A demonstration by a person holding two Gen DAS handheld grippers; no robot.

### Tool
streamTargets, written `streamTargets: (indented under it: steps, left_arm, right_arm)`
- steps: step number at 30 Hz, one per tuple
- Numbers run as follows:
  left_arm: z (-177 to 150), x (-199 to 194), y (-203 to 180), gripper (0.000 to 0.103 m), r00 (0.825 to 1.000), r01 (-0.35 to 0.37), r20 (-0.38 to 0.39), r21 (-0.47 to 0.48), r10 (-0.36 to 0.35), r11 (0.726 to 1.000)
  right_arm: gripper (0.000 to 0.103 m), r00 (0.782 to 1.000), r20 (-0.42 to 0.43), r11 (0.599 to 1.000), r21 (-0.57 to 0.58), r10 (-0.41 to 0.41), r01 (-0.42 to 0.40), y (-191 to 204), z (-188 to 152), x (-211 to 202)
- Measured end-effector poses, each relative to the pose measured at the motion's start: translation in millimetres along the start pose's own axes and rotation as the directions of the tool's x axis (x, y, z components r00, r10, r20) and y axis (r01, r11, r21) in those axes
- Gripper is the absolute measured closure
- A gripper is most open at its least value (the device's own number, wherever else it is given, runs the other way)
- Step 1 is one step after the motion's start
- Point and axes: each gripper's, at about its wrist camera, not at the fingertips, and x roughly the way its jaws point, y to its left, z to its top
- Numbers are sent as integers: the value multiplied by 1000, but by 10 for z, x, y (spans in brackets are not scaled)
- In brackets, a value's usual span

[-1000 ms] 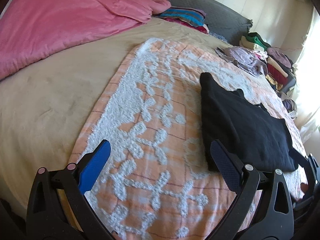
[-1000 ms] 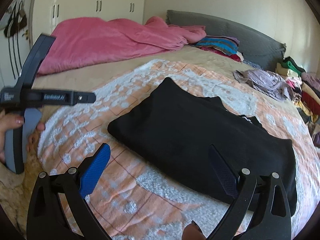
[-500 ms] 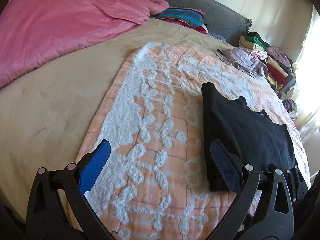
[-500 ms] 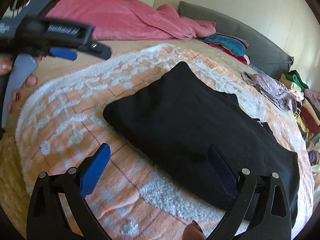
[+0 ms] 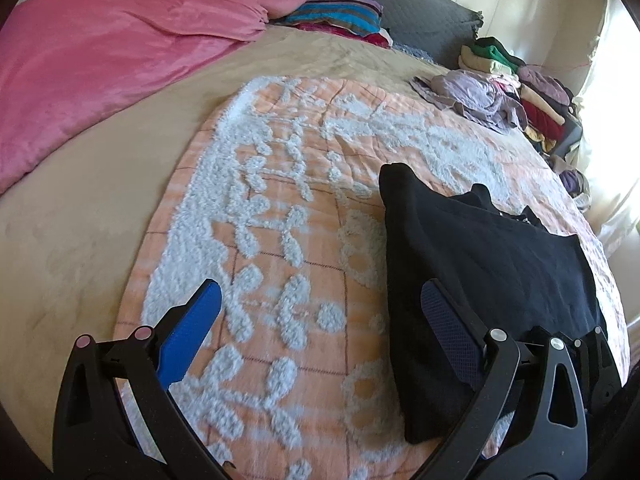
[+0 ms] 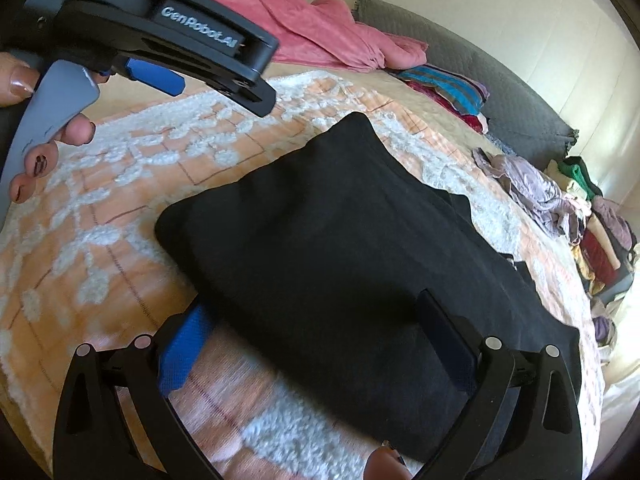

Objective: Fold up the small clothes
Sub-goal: 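Push the folded sweatshirt with the right tool to straighten it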

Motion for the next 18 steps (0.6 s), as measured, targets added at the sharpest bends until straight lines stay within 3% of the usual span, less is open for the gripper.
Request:
streamTargets:
  steps: [9,13,18]
  left_arm:
    - [156,151,-88,10,1000,7,-14,21,-6,1000]
    - [252,261,-75,10,997,65,-50,-20,-66,998]
    - [384,369,-149,10,994,72,-80,-19,-74,997]
  right_arm:
    - [5,999,-4,998,-38,-51,50,16,124,173]
    - [5,999,1,999,-9,-51,51,-45,152,232]
    - [7,996,36,996,32,-85,84,-129,138,176]
